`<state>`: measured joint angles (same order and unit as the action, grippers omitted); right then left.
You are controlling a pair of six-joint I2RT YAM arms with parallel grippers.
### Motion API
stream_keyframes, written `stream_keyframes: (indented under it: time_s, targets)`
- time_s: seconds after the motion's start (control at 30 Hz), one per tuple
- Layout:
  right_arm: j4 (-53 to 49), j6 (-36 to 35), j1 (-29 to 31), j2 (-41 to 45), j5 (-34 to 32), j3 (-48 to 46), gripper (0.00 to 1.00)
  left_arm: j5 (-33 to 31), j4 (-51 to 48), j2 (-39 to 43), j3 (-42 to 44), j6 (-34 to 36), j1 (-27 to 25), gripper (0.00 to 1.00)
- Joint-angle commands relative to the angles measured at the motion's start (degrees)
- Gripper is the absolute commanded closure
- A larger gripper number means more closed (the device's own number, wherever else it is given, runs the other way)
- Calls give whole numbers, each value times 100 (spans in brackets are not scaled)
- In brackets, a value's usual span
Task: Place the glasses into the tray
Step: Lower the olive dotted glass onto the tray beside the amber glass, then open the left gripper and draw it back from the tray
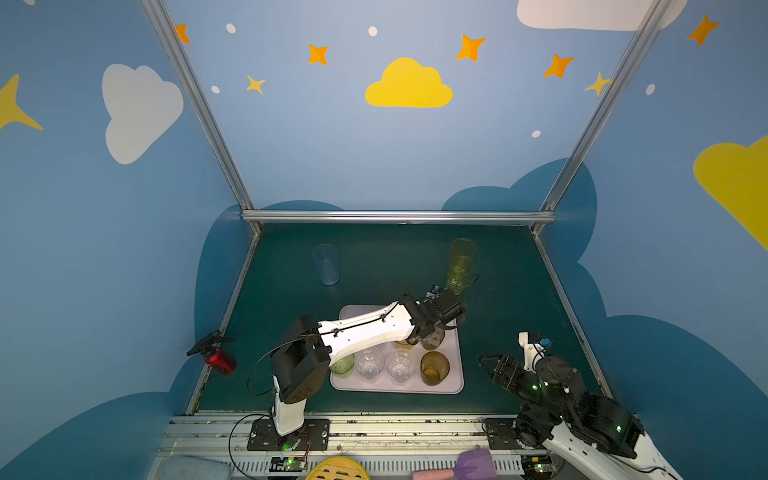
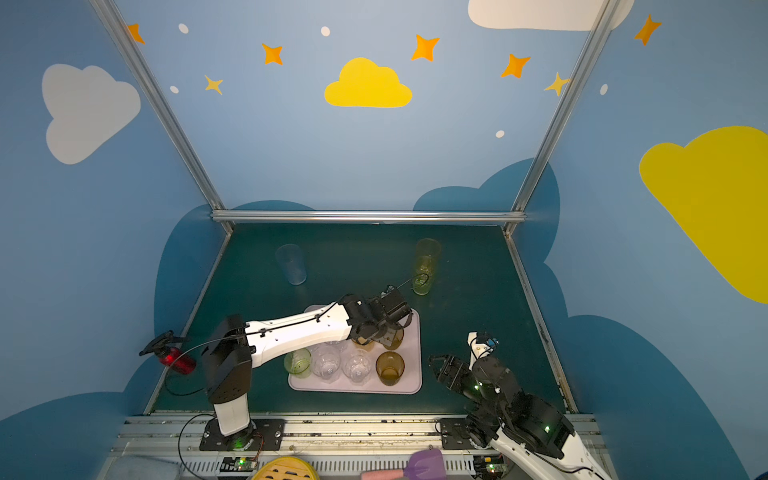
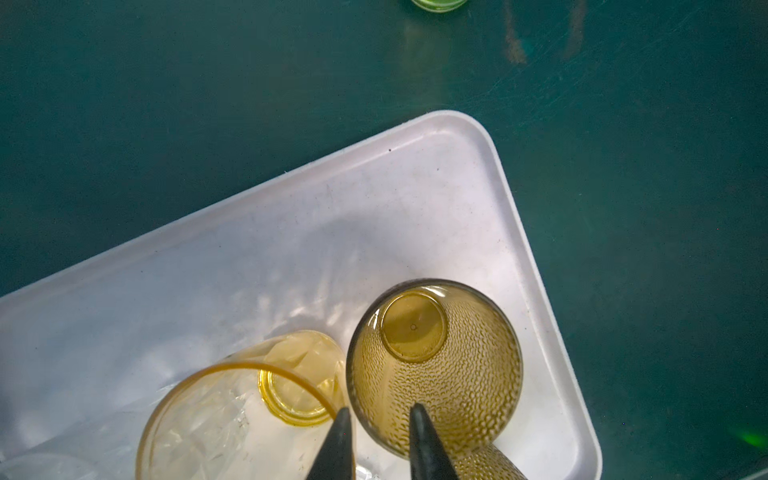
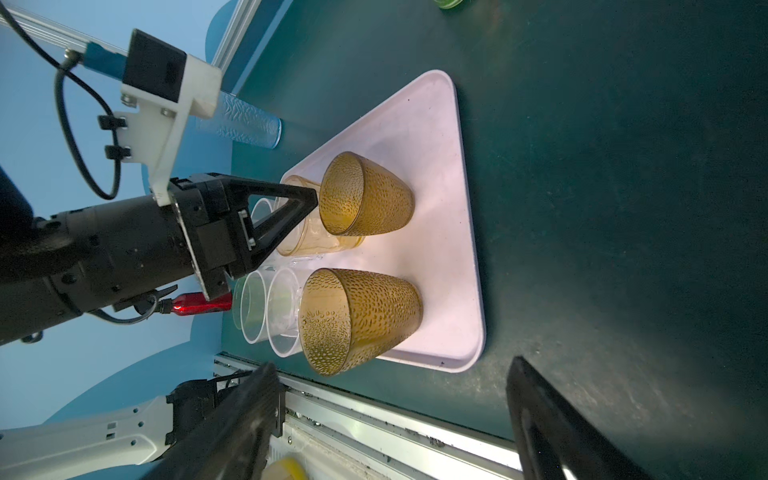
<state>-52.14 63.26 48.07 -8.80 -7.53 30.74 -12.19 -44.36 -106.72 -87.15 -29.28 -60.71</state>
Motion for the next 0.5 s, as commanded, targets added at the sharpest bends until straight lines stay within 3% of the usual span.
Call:
stream_keyframes:
  time_s: [0.0, 0.27, 0.33, 0.47]
  targets:
    - [-143, 54, -25, 95, -58, 63, 15, -120, -112, 189, -140, -50, -16, 61]
    - [-145, 57, -26, 73, -60, 113, 15, -676, -152, 518, -131, 28, 2, 19]
    - [-146, 26, -26, 33, -51, 148, 15, -764, -126, 663, -91, 84, 19, 3]
    - [-138, -56, -26, -114, -81, 264, 15, -1012, -124, 947, -47, 163, 81, 0]
